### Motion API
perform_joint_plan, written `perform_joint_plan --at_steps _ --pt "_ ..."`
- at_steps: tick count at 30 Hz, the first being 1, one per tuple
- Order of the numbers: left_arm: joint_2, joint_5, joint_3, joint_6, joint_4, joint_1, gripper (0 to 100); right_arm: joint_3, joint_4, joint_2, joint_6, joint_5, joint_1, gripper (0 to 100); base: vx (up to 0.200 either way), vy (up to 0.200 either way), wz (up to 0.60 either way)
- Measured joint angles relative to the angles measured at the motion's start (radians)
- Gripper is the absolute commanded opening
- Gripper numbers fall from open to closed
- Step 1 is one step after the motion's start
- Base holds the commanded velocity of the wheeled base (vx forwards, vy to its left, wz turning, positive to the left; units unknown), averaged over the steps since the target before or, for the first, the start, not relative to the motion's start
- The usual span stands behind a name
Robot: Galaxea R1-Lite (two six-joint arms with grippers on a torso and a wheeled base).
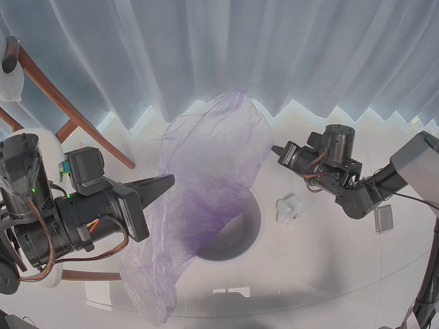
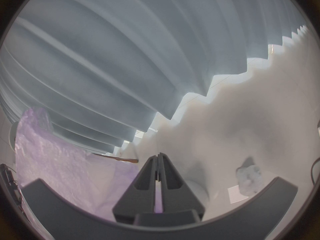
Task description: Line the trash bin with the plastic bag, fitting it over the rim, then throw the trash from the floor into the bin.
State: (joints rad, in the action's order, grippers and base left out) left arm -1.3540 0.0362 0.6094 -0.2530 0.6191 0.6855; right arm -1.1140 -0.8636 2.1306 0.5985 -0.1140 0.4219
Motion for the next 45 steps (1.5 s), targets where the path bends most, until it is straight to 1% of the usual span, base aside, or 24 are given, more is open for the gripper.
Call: perform_joint_plan --at_steps 5,9,13,17,22,28,32,34,36,40,45 --pt "0.000 0.001 0.000 0.002 0.000 0.007 0 -0.087 -0.006 0.063 0.068 0.007 0.050 0 0.000 0.000 0.00" --pt "-0.002 0.001 0.000 0.002 0.000 0.009 0 -0.109 -0.008 0.082 0.139 0.007 0.084 0 0.000 0.000 0.00" --pt "-0.009 0.002 -0.001 0.001 0.001 0.008 0 -0.074 -0.011 0.073 0.186 -0.005 0.114 0 0.000 0.000 0.00" --pt "-0.024 0.018 -0.001 -0.001 0.017 0.006 0 -0.003 -0.028 0.052 0.210 -0.041 0.148 0 0.000 0.000 0.00" --pt "-0.068 0.045 -0.003 -0.006 0.117 -0.010 0 0.071 -0.042 0.036 0.218 -0.069 0.206 0 0.000 0.000 0.00" --pt "-0.136 0.059 -0.016 -0.019 0.272 -0.022 0 0.104 -0.043 0.034 0.211 -0.073 0.277 0 0.000 0.000 0.00" --pt "-0.193 0.066 -0.023 -0.054 0.377 -0.026 0 0.114 -0.041 0.043 0.186 -0.066 0.307 0 0.000 0.000 0.00" --pt "-0.219 0.067 -0.025 -0.071 0.426 -0.026 0 0.115 -0.043 0.048 0.169 -0.051 0.306 0 0.000 0.000 0.00" --pt "-0.246 0.067 -0.026 -0.080 0.456 -0.027 0 0.114 -0.046 0.051 0.153 -0.030 0.286 0 0.000 0.000 0.00" --pt "-0.290 0.068 -0.027 -0.088 0.513 -0.027 0 0.114 -0.060 0.041 0.132 0.011 0.211 0 0.000 0.000 0.00" --pt "-0.329 0.067 -0.027 -0.091 0.548 -0.027 0 0.169 -0.062 -0.024 0.119 0.029 0.136 0 0.000 0.000 0.00"
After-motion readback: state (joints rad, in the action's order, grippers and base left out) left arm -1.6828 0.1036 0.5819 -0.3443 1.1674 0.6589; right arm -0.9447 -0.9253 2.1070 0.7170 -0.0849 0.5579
